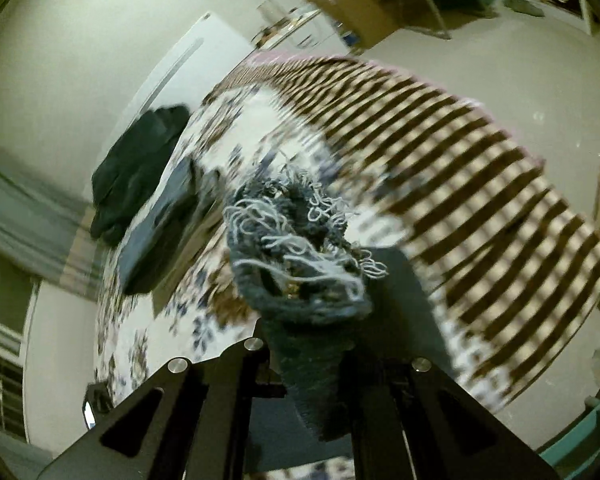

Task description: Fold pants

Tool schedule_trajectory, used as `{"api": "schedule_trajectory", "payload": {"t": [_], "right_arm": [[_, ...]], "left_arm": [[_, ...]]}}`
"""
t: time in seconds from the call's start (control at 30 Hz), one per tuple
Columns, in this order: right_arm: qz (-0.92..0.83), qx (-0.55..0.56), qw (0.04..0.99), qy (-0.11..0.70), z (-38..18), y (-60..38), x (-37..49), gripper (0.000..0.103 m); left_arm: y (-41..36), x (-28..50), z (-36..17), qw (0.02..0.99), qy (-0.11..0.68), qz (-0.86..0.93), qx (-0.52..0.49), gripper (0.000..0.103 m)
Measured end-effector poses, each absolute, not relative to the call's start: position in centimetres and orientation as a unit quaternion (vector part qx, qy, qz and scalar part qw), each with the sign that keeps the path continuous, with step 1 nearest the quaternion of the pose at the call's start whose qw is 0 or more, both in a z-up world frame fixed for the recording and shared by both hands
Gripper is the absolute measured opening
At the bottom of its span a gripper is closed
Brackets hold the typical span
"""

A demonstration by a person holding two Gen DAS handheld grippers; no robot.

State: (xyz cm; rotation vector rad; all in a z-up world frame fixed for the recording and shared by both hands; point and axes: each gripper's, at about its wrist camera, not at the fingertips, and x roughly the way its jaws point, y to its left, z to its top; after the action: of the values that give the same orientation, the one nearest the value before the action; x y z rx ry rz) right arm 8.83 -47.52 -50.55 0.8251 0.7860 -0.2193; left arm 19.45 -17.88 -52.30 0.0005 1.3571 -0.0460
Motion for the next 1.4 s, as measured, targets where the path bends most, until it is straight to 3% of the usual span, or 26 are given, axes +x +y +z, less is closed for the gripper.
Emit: {"api": "schedule_trajectory", "payload": {"t": [0.3, 0.67, 0.73, 0.77, 0.8, 0.87, 0.9, 1.07, 1.27, 1.33, 1.4], "right_arm": [[-0.038, 0.339, 0.83, 0.441, -54.6, -33.2, 13.4, 0.007], [0.008, 0.227, 0.816, 0.532, -62.0, -19.4, 16.7, 0.009], [0.004, 0.192, 0.803, 0.564, -63.9, -17.9, 17.7, 0.017], [0.013, 0.184, 0.794, 0.579, -64.4, -17.5, 18.1, 0.029], [0.035, 0.184, 0.782, 0.595, -64.7, -16.9, 18.4, 0.049], [0.083, 0.21, 0.766, 0.602, -63.8, -16.6, 18.2, 0.072], [0.091, 0.222, 0.769, 0.593, -62.9, -17.0, 17.8, 0.076], [0.039, 0.256, 0.783, 0.566, -59.4, -22.5, 15.3, 0.084], [-0.088, 0.238, 0.752, 0.608, -61.2, -29.8, 13.3, 0.084], [-0.112, 0.238, 0.742, 0.616, -61.8, -31.8, 13.0, 0.084], [-0.135, 0.23, 0.733, 0.626, -62.7, -32.9, 12.8, 0.084]], "left_arm": [[-5.3, 18.9, -50.8, 0.776, 0.628, 0.027, -0.055, 0.103], [2.7, 18.2, -53.0, 0.759, 0.641, 0.071, -0.086, 0.103], [3.2, 18.2, -53.2, 0.757, 0.642, 0.073, -0.092, 0.103], [3.4, 18.2, -53.2, 0.756, 0.643, 0.073, -0.098, 0.103], [3.6, 18.3, -53.1, 0.755, 0.643, 0.073, -0.103, 0.103], [3.7, 18.5, -52.8, 0.756, 0.642, 0.068, -0.112, 0.103], [3.6, 18.7, -52.6, 0.757, 0.639, 0.065, -0.116, 0.103], [2.2, 20.2, -52.4, 0.755, 0.639, 0.034, -0.142, 0.103], [-3.2, 21.4, -56.1, 0.738, 0.664, -0.017, -0.115, 0.102], [-5.1, 21.8, -58.3, 0.723, 0.684, -0.035, -0.09, 0.089], [-6.2, 21.9, -59.7, 0.712, 0.696, -0.048, -0.079, 0.056]]}}
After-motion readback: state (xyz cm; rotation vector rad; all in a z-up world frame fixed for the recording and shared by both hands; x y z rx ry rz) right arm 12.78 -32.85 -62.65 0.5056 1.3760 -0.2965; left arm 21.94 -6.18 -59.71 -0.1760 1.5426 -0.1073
